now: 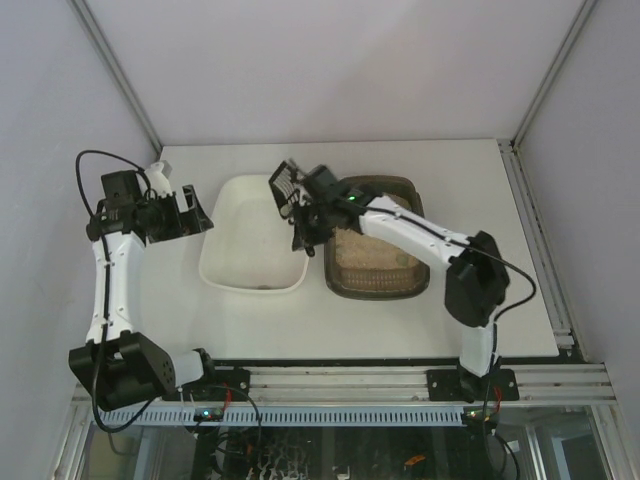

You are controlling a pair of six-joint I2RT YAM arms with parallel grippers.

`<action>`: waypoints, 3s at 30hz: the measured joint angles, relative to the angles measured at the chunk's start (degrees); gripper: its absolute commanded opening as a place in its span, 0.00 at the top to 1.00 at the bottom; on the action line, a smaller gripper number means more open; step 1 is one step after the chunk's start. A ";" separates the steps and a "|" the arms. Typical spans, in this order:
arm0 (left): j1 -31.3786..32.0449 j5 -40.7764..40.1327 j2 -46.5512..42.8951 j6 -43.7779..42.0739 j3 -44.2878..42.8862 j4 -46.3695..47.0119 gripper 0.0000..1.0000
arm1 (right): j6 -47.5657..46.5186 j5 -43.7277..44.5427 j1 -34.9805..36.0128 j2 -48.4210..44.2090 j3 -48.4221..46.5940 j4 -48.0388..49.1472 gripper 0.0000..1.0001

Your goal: Clean the litter box

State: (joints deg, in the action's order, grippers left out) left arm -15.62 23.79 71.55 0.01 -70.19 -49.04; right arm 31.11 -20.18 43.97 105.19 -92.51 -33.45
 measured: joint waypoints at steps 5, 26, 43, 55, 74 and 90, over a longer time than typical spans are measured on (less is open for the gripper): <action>-0.35 -4.13 -1.07 2.16 0.04 0.68 0.00 | -6.05 21.27 10.03 10.56 -12.17 -18.32 1.00; -0.09 -13.27 1.27 4.07 2.23 3.37 0.00 | -11.76 52.74 15.67 10.99 -16.87 -32.94 1.00; 33.57 -5.86 18.71 18.08 -17.16 6.58 0.00 | 4.63 40.61 -0.59 -3.96 0.13 -56.33 1.00; 40.94 -3.96 29.40 29.64 -20.61 6.54 0.00 | 4.85 34.86 -9.81 2.78 -1.40 -57.53 1.00; 35.74 -1.88 23.89 31.04 -15.74 10.16 0.00 | 4.48 33.27 -16.35 15.28 -10.43 -56.46 1.00; 33.20 0.76 24.11 31.50 -15.72 10.40 0.00 | 4.02 25.20 -16.39 18.78 -14.21 -54.05 1.00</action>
State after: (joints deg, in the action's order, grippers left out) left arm 17.58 24.56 95.66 31.51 -85.91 -38.63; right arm 35.14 5.02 27.57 123.96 -106.72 -87.50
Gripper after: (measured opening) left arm 0.998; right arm 0.154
